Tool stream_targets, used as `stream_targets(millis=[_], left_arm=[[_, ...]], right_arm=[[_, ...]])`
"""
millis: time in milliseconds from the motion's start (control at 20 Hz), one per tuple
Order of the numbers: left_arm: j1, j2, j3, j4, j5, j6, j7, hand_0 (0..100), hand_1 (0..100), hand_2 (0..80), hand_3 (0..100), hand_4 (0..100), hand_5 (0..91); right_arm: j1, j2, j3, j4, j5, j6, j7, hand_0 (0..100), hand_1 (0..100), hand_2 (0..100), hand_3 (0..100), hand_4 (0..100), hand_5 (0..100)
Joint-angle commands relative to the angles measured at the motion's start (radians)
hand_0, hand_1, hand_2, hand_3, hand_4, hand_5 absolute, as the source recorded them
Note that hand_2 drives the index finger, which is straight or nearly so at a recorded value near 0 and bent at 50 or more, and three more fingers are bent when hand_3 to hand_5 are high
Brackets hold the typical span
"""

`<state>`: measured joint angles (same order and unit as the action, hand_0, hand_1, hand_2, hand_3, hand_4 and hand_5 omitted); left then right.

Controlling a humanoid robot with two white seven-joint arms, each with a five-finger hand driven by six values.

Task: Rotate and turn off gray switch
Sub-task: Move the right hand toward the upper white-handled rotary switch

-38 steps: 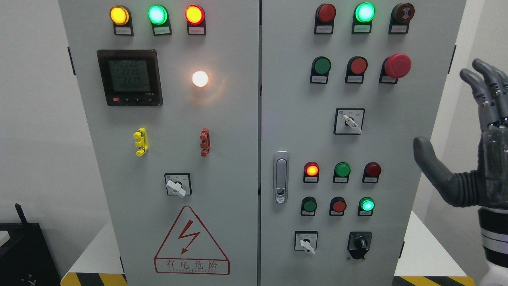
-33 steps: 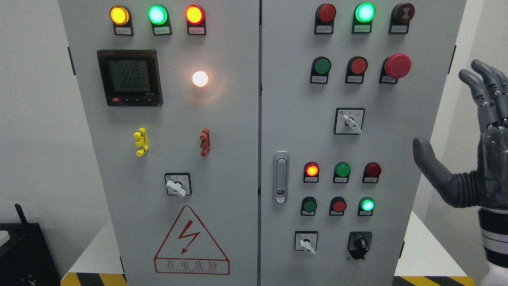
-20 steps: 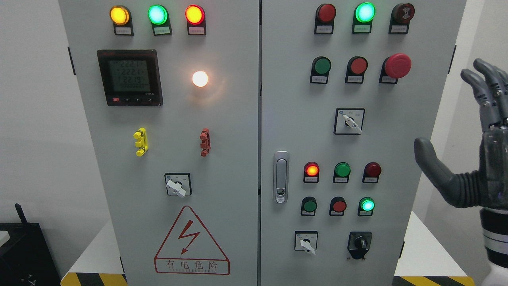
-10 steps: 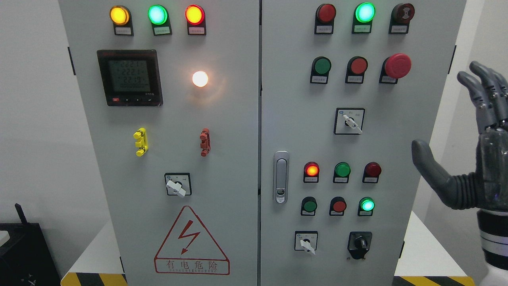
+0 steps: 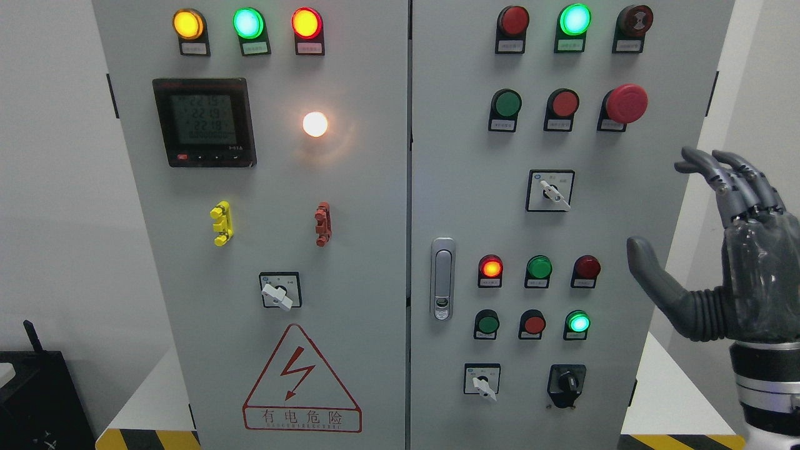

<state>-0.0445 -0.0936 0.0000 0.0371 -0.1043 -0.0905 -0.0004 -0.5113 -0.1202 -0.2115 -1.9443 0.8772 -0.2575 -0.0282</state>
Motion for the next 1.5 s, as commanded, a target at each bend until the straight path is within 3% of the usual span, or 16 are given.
stream_targets(millis=[0,200,500,700,950,1200,1450], left_arm=[[0.0,0.0,0.032,0.0,0.0,0.0,0.0,12,39,0.0,0,0,0.0],[0.0,0.0,0.032,0.0,0.0,0.0,0.0,12,39,0.0,0,0,0.0],[0.0,0.0,0.032,0.0,0.0,0.0,0.0,12,39,0.0,0,0,0.0],[0.0,0.0,0.032,0.0,0.0,0.0,0.0,12,39,0.0,0,0,0.0],[0.0,0.0,0.032,0.0,0.0,0.0,0.0,12,39,0.0,0,0,0.0],[0.0,0.0,0.032,0.0,0.0,0.0,0.0,12,39,0.0,0,0,0.0],[0.0,0.0,0.032,0.0,0.0,0.0,0.0,12,39,0.0,0,0,0.0]], right_arm=[[0.005,0.01,0.044,0.025,0.013,0.033,0.002,23,29,22,52,47,56],[0.004,0.01,0.086,0.025,0.014,0.107,0.001,20,27,26,57,58,69],[-0.009,0.03,0.138,0.025,0.057,0.218,-0.004,11,23,42,60,62,75],[-0.01,0.034,0.161,0.031,0.075,0.225,-0.012,3,23,47,63,65,79],[-0.021,0.074,0.181,0.047,0.129,0.23,-0.01,0,24,48,64,66,81],[-0.084,0.082,0.216,0.073,0.154,0.316,-0.009,0,26,50,65,67,82],[-0.101,0.088,0.219,0.087,0.194,0.328,-0.009,0,28,51,66,68,83]])
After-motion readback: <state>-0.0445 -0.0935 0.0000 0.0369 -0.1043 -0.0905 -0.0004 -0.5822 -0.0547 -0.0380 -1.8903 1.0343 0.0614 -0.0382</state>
